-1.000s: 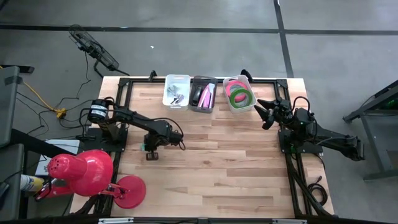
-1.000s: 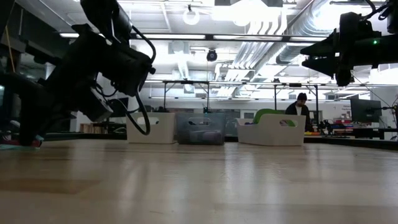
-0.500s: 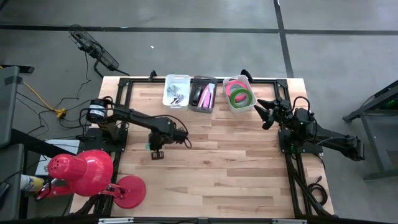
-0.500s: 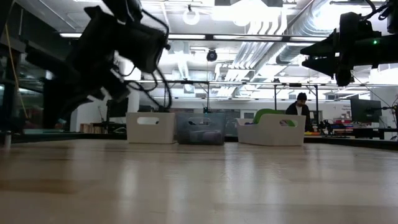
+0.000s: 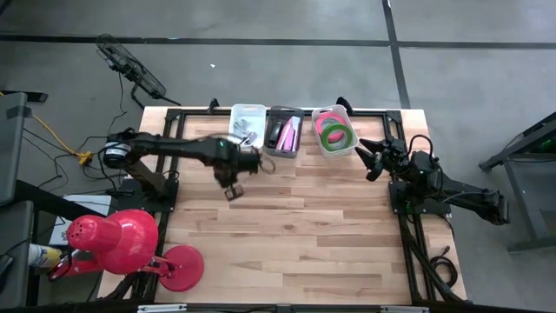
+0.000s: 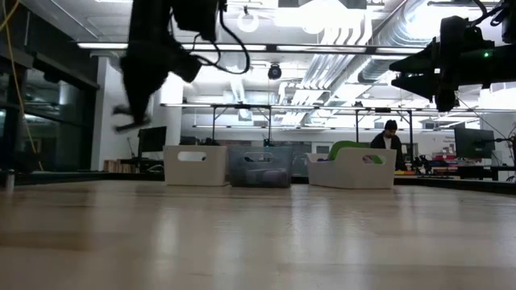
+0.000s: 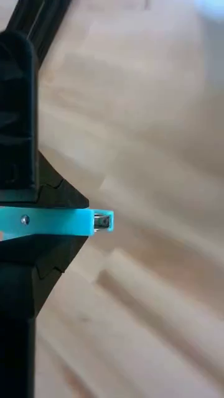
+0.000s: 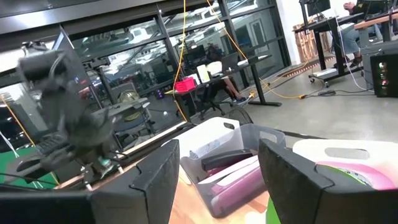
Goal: Pick and place Stapler, Stapler remover, tape
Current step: Put the blue staple remover into the left white bin, then return to Home Position
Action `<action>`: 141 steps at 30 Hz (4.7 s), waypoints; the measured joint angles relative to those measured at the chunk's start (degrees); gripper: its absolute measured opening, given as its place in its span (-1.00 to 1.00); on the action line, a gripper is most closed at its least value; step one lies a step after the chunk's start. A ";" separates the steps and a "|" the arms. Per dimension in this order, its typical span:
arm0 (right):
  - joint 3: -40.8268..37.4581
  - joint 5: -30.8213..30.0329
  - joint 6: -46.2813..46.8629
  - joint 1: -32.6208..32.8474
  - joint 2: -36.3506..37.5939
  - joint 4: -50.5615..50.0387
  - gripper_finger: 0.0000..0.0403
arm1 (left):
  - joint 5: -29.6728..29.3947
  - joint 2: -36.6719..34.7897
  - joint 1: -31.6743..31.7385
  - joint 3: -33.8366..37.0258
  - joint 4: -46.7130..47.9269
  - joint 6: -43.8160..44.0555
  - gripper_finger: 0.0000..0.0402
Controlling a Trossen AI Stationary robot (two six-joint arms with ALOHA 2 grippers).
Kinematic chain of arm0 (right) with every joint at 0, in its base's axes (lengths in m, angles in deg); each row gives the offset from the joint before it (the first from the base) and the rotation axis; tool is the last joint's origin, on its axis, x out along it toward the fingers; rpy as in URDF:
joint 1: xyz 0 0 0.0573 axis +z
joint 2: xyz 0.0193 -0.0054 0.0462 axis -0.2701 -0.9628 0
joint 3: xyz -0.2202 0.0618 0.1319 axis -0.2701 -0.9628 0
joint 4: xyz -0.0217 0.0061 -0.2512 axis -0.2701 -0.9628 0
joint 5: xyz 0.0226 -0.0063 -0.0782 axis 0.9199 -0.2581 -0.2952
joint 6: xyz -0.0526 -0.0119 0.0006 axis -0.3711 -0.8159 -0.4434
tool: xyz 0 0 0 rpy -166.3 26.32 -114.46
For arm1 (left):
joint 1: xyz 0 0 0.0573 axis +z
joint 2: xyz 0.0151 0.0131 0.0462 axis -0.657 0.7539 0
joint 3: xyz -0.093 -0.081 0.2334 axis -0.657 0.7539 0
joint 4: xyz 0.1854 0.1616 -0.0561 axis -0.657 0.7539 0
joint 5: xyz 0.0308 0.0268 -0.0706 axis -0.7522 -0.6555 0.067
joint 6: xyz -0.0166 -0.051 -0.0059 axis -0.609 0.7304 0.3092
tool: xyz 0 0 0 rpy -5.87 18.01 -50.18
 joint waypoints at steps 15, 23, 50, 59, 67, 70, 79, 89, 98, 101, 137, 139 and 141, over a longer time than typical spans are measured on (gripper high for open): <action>0.00 0.00 0.00 -0.02 0.00 0.07 0.04 | -5.76 -2.22 19.26 -6.48 -19.43 6.89 -0.81; 0.00 0.00 0.00 -0.01 0.00 0.09 0.04 | -4.52 0.17 27.90 -6.43 -27.75 9.74 -0.81; 0.00 -0.02 0.00 -0.02 0.00 0.11 0.04 | -3.21 15.33 31.54 -6.40 -35.88 22.60 -0.73; 0.00 -0.01 0.00 -0.02 0.00 0.11 0.04 | -3.47 15.33 31.54 -6.40 -35.71 22.56 -0.60; 0.00 0.00 0.00 -0.01 0.00 0.11 0.03 | -3.49 14.18 32.03 -6.40 -35.53 20.12 -0.35; 0.00 -0.01 0.00 -0.01 0.00 0.11 0.03 | -3.24 12.89 32.72 -6.40 -35.30 17.90 -0.28; 0.00 -0.02 0.00 -0.01 0.00 0.11 0.03 | -1.41 6.88 31.19 -6.40 -36.21 8.53 -0.27; 0.00 -0.02 0.00 -0.01 0.00 0.11 0.03 | -2.21 -1.41 23.77 -6.40 -42.61 2.00 -0.27; 0.00 0.00 0.00 -0.01 0.00 0.11 0.03 | -3.13 -6.40 13.70 -6.13 -46.57 -5.77 -0.27; 0.00 -0.01 0.00 -0.01 0.00 0.11 0.03 | -1.36 -8.69 11.86 -3.07 -49.81 -6.53 -0.27; 0.00 0.00 0.00 -0.01 0.00 0.10 0.04 | 17.36 -46.38 10.43 63.12 -118.15 -3.18 -0.27; 0.00 0.00 0.00 -0.01 0.00 0.11 0.04 | 18.64 -48.58 10.43 64.65 -118.15 -3.22 -0.27; 0.00 0.00 0.00 -0.01 0.00 0.11 0.04 | 19.22 -50.65 10.43 66.03 -118.15 -3.26 -0.27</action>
